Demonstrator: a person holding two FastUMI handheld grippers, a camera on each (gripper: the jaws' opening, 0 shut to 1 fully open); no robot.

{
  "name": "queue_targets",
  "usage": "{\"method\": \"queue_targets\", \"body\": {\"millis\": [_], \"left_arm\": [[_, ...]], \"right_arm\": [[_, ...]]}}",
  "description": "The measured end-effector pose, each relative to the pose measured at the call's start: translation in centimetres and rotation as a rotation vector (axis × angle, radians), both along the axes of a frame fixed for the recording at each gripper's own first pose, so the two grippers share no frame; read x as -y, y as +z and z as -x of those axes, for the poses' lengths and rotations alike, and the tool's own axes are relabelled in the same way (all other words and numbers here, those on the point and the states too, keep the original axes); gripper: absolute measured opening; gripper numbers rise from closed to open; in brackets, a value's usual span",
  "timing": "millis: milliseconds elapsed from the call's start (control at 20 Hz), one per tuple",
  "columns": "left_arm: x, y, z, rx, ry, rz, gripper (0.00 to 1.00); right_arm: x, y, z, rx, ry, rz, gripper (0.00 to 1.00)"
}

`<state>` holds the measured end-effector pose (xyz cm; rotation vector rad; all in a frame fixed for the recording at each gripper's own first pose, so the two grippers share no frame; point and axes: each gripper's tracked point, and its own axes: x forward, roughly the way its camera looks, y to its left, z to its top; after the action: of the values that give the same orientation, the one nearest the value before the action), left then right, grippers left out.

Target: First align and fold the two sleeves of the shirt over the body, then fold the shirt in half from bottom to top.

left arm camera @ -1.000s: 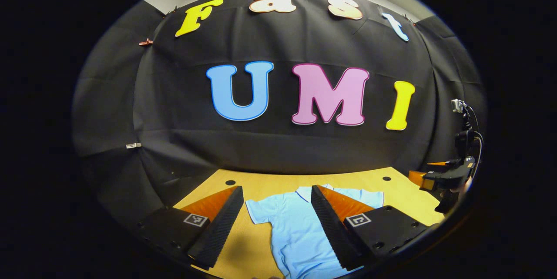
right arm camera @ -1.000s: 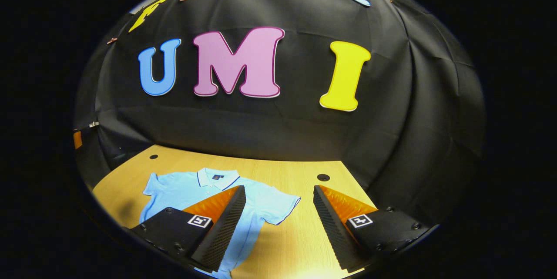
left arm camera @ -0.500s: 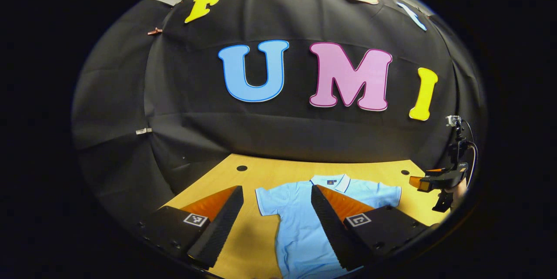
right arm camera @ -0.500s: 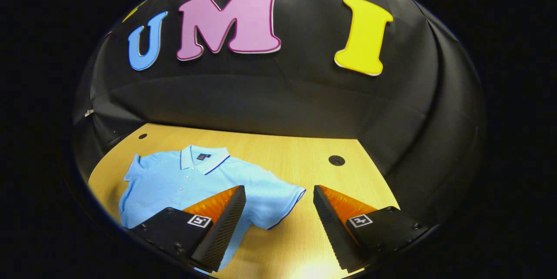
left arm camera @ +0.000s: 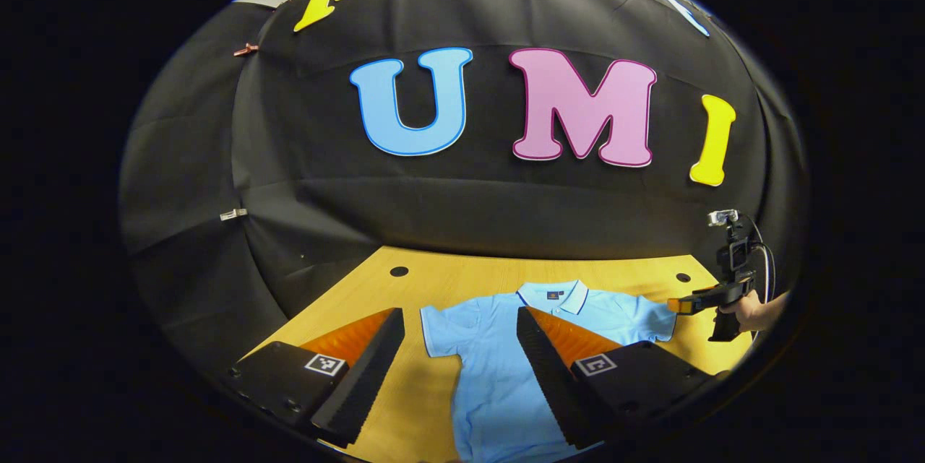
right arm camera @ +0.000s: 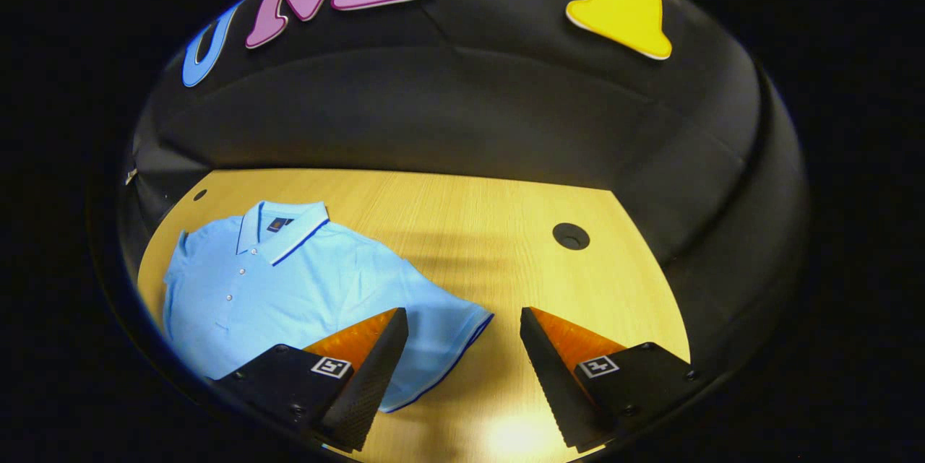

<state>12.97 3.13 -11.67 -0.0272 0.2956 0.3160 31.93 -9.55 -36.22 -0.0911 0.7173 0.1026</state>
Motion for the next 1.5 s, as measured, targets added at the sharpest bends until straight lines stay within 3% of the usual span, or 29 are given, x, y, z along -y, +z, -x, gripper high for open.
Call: {"method": "queue_targets", "body": {"millis": [300,400,500,550,600,700,750,800,1200,1500], "left_arm": [[0.9,-0.4,-2.0,-0.013,-0.014,0.007,0.99],[1.0,-0.5,-2.4,-0.016,-0.011,0.012,0.99],[0.9,-0.8,-2.6,-0.020,-0.007,0.015,0.99],[1.0,-1.1,-2.7,-0.021,-0.010,0.021,0.99],[1.2,-1.2,-2.9,-0.023,-0.013,0.028,0.99],[1.4,-1.5,-2.9,-0.033,-0.015,0.036,0.99],[1.3,-1.7,-2.8,-0.033,-0.015,0.036,0.99],[1.3,-1.7,-2.7,-0.032,-0.016,0.035,0.99],[-0.5,-1.5,-1.1,-0.015,-0.006,0.045,0.99],[-3.5,-2.2,2.3,-0.021,0.036,0.058,0.99]], "right_arm": [[-0.2,-3.7,-0.5,-0.112,-0.050,-0.092,0.97],[0.4,-4.0,-0.4,-0.117,-0.043,-0.074,0.96],[0.5,-3.5,-0.4,-0.117,-0.038,-0.076,0.86],[0.9,-3.1,-0.5,-0.115,-0.030,-0.078,0.70],[1.0,-3.3,-0.5,-0.114,-0.033,-0.078,0.63],[-0.7,-3.8,-0.8,-0.114,-0.055,-0.086,0.12],[-0.2,-3.7,-0.8,-0.114,-0.061,-0.080,0.11],[-0.4,-3.7,-0.9,-0.112,-0.061,-0.078,0.05],[-4.4,1.4,-2.8,-0.026,0.000,-0.040,0.05],[-16.0,4.7,-2.0,0.018,0.191,-0.027,0.04]]}}
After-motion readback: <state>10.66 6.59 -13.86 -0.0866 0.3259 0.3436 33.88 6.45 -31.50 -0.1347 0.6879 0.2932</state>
